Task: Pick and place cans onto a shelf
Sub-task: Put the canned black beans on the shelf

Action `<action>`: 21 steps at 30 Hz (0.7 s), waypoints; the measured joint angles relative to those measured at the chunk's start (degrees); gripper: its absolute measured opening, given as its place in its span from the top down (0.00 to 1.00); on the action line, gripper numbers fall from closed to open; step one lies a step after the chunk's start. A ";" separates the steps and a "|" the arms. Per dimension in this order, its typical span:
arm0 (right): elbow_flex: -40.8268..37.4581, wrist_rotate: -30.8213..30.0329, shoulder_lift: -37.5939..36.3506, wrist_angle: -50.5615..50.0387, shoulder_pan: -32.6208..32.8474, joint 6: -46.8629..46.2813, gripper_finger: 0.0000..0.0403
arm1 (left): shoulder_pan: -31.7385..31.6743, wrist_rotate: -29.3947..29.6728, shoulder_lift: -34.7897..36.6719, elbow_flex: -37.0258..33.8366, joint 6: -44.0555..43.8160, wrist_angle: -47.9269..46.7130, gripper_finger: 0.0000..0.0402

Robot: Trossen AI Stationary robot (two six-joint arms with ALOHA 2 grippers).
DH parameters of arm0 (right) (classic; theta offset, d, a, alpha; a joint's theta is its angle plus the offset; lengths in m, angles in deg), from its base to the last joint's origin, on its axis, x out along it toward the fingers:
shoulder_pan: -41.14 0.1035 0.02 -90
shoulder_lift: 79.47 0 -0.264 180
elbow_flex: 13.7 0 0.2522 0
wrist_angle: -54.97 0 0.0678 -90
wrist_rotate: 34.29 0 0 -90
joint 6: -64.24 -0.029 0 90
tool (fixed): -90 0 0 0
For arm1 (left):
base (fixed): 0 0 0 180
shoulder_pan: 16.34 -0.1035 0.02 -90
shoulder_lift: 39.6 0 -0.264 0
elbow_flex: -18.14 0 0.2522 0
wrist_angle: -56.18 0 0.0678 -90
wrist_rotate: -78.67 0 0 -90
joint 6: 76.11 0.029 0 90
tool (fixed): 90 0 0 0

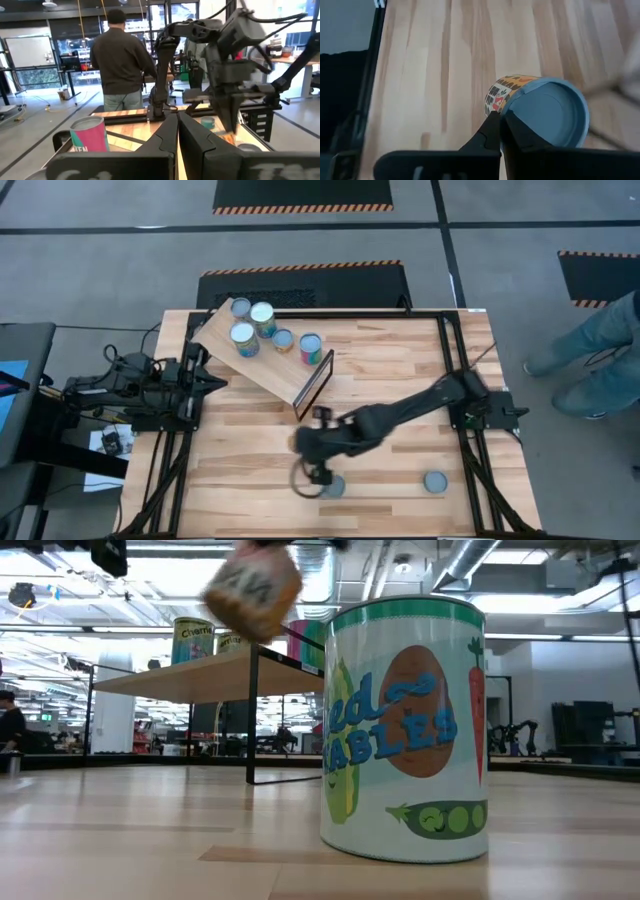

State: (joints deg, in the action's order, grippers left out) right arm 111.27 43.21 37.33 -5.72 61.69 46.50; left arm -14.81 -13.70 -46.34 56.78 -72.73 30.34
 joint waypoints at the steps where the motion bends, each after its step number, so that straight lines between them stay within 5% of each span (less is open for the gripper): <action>1: 2.63 0.86 2.36 -0.14 -0.45 2.09 0.97 | 0.00 0.00 0.00 0.00 0.00 -0.10 0.99; 9: 17.60 5.90 18.03 -1.28 -4.06 12.76 0.97 | 0.01 -0.01 0.00 0.00 0.00 -0.47 0.99; 21: 19.18 8.27 24.25 -2.46 -5.51 14.51 0.96 | -0.01 -0.03 0.01 0.00 0.00 -0.68 0.99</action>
State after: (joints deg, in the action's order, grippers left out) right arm 130.46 51.48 61.58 -8.18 56.18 61.01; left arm -14.82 -13.73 -46.33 56.78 -72.73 29.66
